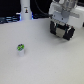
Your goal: Open the kcup holder, insert the kcup into the holder, and close the kcup holder
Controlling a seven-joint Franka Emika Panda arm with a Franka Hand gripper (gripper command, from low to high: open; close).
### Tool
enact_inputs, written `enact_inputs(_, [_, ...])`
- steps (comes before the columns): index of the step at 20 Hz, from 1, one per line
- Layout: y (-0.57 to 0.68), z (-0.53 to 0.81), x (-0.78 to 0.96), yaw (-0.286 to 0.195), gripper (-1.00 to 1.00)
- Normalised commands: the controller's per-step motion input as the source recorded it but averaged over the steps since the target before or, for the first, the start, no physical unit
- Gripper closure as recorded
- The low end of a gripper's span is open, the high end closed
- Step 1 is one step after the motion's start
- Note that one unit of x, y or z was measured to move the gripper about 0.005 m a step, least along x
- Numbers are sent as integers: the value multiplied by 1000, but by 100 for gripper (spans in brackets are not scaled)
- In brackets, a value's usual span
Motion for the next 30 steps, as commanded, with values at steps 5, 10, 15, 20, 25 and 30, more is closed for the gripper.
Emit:
enact_inputs(5, [-279, 123, 937, -86, 100])
enact_inputs(10, [-314, 99, 907, -86, 100])
enact_inputs(15, [-342, 123, 894, -79, 100])
enact_inputs(20, [-367, 157, 852, -81, 100])
enact_inputs(25, [-230, 124, 574, -63, -100])
enact_inputs(30, [-83, 141, 216, -62, -100])
